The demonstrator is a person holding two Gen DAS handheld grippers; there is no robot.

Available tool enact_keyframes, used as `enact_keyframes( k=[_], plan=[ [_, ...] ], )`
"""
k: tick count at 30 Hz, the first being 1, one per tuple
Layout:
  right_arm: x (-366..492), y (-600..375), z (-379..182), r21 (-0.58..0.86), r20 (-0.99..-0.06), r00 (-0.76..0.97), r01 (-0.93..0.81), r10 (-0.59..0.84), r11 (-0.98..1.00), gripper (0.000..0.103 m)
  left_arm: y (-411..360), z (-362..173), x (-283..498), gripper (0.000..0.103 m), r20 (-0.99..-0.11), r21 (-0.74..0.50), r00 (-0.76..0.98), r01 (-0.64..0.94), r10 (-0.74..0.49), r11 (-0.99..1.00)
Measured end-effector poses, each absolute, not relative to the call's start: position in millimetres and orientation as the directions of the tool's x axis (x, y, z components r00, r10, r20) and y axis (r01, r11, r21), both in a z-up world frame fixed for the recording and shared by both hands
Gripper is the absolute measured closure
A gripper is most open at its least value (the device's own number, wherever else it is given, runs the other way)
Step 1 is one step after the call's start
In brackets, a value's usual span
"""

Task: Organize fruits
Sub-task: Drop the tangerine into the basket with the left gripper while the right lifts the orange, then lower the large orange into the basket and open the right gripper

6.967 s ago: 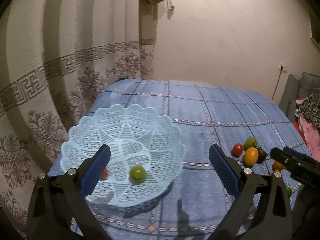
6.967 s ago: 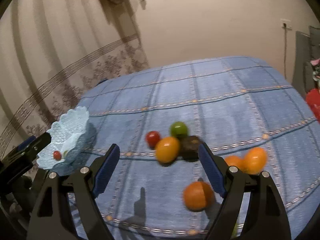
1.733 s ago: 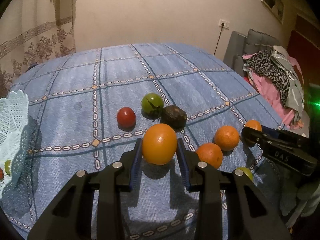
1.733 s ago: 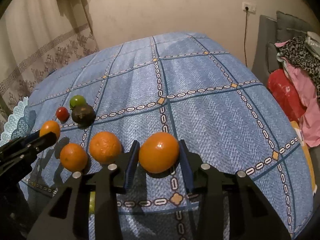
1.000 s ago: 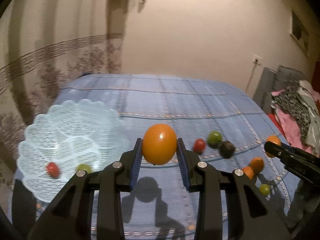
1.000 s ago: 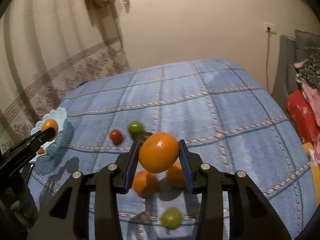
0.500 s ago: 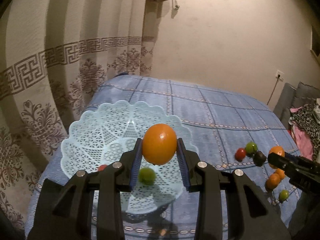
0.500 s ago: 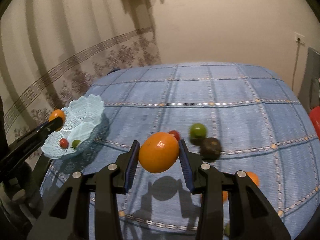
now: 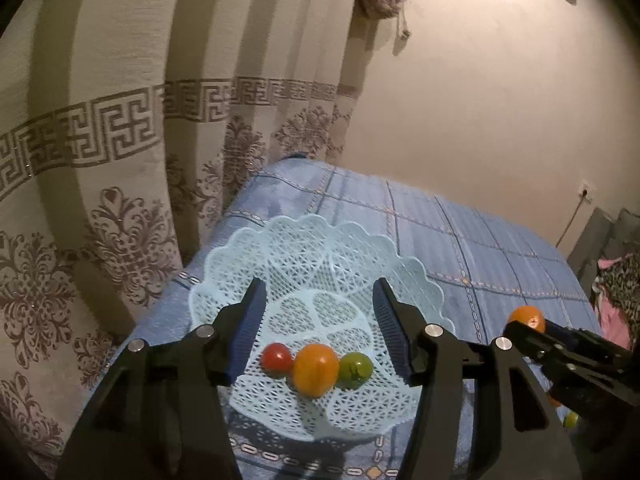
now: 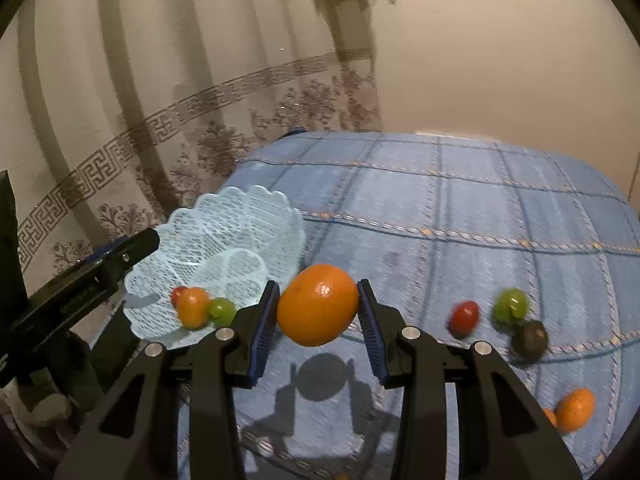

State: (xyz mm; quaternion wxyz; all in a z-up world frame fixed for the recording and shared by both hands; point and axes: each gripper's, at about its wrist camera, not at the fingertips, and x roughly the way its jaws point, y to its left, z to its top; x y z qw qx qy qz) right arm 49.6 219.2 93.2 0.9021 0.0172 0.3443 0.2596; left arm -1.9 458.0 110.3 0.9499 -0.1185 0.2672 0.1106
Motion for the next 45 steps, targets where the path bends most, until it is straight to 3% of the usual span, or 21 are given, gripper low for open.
enact_keyframes(
  k=[13, 14, 15, 16, 29, 32, 45],
  plan=[
    [74, 278, 88, 0.250, -0.619, 0.554, -0.533, 0.556, 0.809, 0.062, 476, 112, -4, 0.017, -0.528, -0.198, 0.832, -0.317, 0.172, 0.927],
    [75, 279, 86, 0.253, -0.625, 0.548, -0.532, 0.557, 0.808, 0.055, 476, 112, -4, 0.015, -0.529, -0.200, 0.831, -0.319, 0.172, 0.927],
    [75, 278, 86, 0.259, -0.620, 0.550, -0.529, 0.560, 0.808, 0.031, 477, 111, -4, 0.015, -0.529, -0.205, 0.832, -0.320, 0.170, 0.925],
    [73, 275, 86, 0.259, -0.607, 0.567, -0.520, 0.556, 0.814, 0.029, 479, 111, -4, 0.014, -0.526, -0.214, 0.834, -0.322, 0.169, 0.922],
    [62, 251, 87, 0.252, -0.586, 0.631, -0.455, 0.509, 0.854, 0.029, 475, 111, -3, 0.010, -0.528, -0.207, 0.833, -0.314, 0.164, 0.927],
    [59, 243, 87, 0.253, -0.585, 0.643, -0.433, 0.494, 0.865, 0.021, 473, 111, -4, 0.010, -0.527, -0.206, 0.835, -0.306, 0.158, 0.930],
    [49, 214, 88, 0.289, -0.583, 0.663, -0.371, 0.470, 0.882, 0.021, 458, 112, -3, 0.007, -0.523, -0.189, 0.841, -0.274, 0.140, 0.943]
  ],
)
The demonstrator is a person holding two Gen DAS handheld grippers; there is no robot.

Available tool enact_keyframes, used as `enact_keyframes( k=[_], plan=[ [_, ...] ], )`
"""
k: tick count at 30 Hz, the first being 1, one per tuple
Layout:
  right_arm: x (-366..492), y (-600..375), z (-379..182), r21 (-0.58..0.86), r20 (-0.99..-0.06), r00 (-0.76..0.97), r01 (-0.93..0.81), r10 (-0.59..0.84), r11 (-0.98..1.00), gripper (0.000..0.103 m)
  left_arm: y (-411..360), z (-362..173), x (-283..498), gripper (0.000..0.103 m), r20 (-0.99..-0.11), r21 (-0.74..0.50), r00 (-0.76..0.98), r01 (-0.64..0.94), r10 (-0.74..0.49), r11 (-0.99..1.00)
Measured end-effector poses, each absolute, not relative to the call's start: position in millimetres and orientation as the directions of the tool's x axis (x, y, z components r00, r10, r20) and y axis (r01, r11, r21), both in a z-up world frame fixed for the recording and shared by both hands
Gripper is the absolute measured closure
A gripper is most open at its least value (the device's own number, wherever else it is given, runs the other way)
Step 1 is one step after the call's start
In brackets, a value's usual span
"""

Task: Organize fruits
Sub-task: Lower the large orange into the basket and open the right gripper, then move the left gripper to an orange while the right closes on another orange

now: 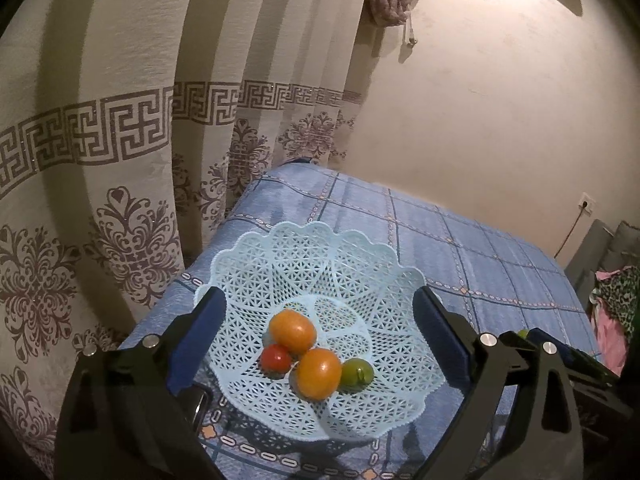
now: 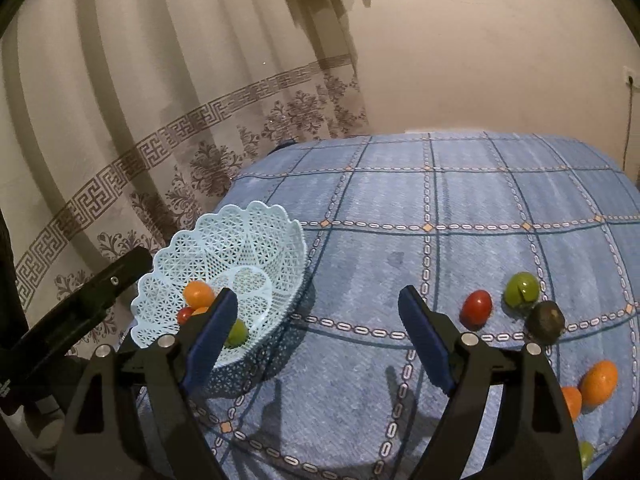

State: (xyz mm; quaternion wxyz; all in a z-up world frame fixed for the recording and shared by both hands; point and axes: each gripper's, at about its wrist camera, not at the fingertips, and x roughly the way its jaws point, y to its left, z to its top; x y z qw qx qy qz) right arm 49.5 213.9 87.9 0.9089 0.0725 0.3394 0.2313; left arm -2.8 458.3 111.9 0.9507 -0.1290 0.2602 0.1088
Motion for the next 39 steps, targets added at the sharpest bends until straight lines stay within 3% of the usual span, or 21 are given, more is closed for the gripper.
enact_keyframes(
  k=[39],
  plan=[
    [39, 38, 40, 0.253, -0.668, 0.714, -0.044, 0.208, 0.966, 0.021, 360, 100, 16, 0.003, -0.571, -0.085, 0.820, -0.093, 0.028, 0.992]
  ],
)
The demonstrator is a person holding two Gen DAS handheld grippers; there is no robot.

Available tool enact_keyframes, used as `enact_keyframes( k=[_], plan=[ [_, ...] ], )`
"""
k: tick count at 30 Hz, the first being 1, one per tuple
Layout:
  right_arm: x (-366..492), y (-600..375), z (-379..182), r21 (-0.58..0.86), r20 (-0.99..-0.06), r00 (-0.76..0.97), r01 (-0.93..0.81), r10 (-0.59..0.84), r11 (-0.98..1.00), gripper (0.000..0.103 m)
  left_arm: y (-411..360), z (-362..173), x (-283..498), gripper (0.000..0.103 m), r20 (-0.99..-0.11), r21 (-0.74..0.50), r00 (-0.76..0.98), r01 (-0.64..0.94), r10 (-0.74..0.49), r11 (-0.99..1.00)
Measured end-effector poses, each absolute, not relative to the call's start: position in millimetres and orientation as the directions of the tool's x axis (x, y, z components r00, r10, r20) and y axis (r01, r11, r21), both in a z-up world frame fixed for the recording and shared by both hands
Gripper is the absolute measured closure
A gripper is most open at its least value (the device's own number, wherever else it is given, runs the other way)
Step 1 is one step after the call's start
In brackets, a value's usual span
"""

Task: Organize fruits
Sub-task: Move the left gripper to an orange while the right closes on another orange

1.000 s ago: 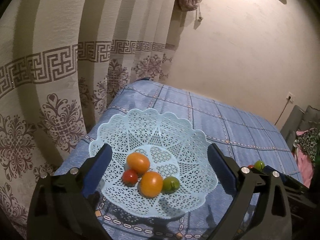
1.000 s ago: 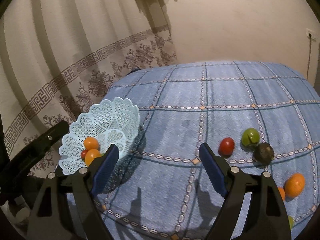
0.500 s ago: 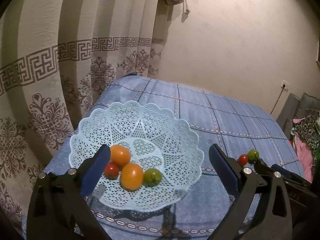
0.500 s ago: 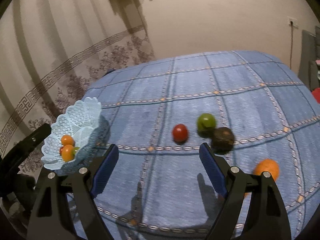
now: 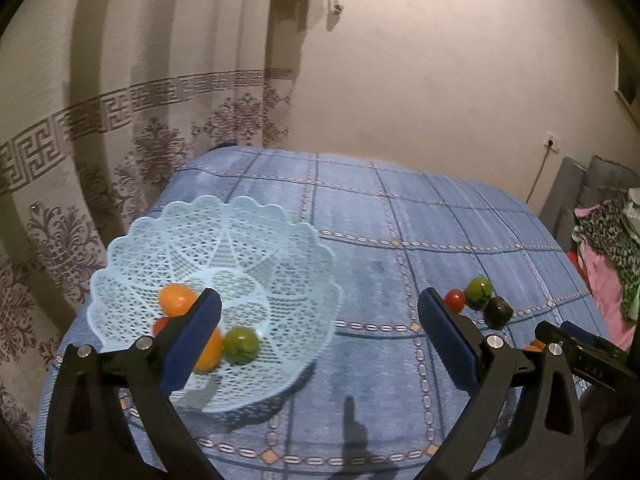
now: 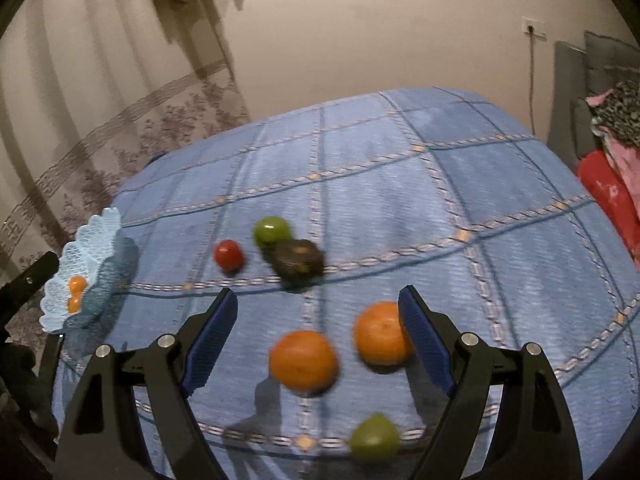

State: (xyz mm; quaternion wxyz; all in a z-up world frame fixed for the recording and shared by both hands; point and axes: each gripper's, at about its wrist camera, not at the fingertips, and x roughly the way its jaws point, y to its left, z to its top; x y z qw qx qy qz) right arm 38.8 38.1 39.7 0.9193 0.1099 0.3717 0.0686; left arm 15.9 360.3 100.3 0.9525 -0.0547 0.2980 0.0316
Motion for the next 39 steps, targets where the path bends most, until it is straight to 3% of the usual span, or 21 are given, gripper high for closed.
enact_keyframes(
  k=[5, 12, 24, 26, 28, 39],
  plan=[
    [39, 21, 31, 0.237, -0.680, 0.708, -0.031, 0.189, 0.971, 0.022, 339, 97, 22, 0.003, -0.583, -0.066, 0.812, -0.057, 0.008, 0.996],
    [48, 7, 19, 0.264, -0.714, 0.670, -0.011, 0.203, 0.965, 0.045, 311, 89, 27, 0.003, -0.605, -0.044, 0.796, -0.006, -0.022, 0.999],
    [57, 8, 8, 0.245, -0.741, 0.639, -0.029, 0.207, 0.969, 0.051, 292, 78, 30, 0.003, -0.632, -0.033, 0.774, 0.033, -0.047, 0.999],
    [57, 10, 7, 0.220, -0.745, 0.640, -0.031, 0.188, 0.975, 0.054, 291, 77, 29, 0.003, -0.635, -0.032, 0.771, 0.036, -0.048, 0.999],
    [56, 12, 8, 0.225, -0.742, 0.638, -0.053, 0.206, 0.973, 0.063, 289, 76, 30, 0.003, -0.638, -0.030, 0.769, 0.038, -0.048, 0.999],
    [49, 1, 19, 0.218, -0.709, 0.679, -0.045, 0.190, 0.975, 0.064, 265, 69, 31, 0.003, -0.652, -0.004, 0.755, 0.095, -0.075, 0.995]
  ],
)
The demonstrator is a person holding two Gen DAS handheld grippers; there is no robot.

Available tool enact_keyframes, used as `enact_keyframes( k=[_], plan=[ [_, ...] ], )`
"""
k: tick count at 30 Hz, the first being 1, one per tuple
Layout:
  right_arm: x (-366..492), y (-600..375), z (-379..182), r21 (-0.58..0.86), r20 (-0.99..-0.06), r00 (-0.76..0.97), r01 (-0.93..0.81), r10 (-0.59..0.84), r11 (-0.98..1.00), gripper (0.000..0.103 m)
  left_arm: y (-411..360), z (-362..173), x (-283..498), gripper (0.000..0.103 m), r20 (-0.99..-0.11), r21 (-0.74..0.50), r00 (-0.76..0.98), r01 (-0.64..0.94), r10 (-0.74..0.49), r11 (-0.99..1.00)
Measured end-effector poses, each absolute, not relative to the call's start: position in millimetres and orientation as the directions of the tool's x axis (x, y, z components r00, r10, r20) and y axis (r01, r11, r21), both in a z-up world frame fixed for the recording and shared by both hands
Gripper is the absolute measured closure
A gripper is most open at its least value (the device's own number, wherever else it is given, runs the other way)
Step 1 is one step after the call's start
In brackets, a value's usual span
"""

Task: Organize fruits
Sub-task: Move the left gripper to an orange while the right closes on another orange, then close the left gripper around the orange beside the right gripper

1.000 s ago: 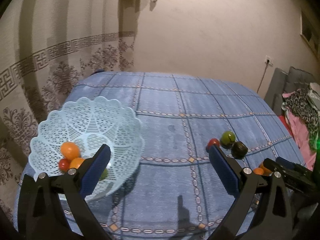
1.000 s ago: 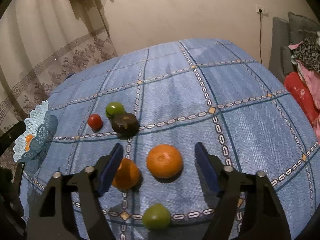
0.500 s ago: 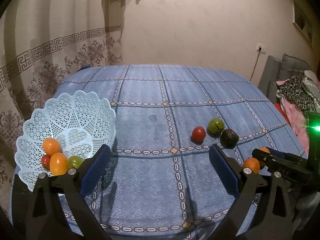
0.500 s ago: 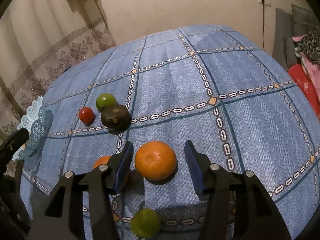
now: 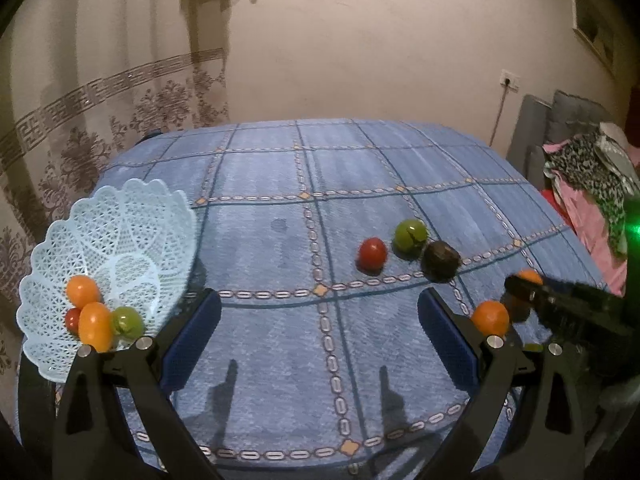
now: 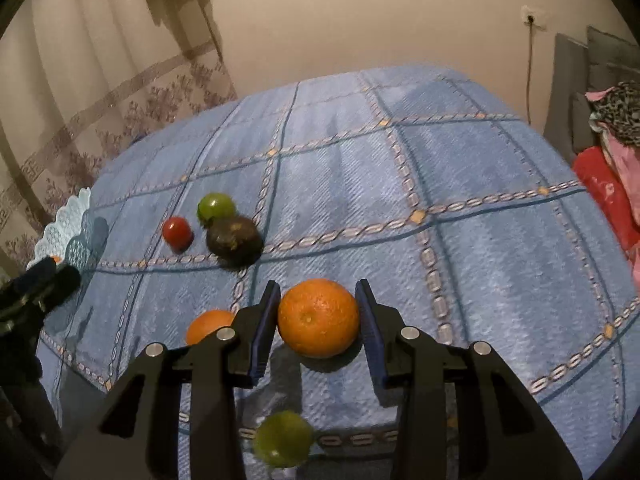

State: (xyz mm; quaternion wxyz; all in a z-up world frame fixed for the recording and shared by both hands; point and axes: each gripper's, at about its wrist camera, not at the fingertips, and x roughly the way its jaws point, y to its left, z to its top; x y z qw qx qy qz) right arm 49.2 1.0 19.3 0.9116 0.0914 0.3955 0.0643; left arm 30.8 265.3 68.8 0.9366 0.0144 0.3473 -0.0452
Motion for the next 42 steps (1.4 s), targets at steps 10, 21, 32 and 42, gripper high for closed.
enact_keyframes(
  k=[10, 21, 32, 42],
  plan=[
    [52, -31, 24, 0.182, -0.690, 0.716, 0.027, 0.108, 0.983, 0.064, 226, 58, 34, 0.003, -0.691, -0.050, 0.696, 0.224, -0.196, 0.973],
    [53, -40, 19, 0.217, -0.682, 0.722, 0.049, 0.115, 0.975, 0.064, 186, 40, 41, 0.005, -0.727, -0.065, 0.636, 0.311, -0.258, 0.948],
    [54, -44, 16, 0.238, -0.685, 0.718, 0.058, 0.125, 0.970, 0.064, 151, 22, 46, 0.037, -0.771, -0.051, 0.565, 0.407, -0.295, 0.912],
    [53, -44, 15, 0.236, -0.681, 0.721, 0.055, 0.125, 0.970, 0.064, 150, 13, 51, 0.064, -0.773, -0.115, 0.529, 0.427, -0.351, 0.897]
  ],
)
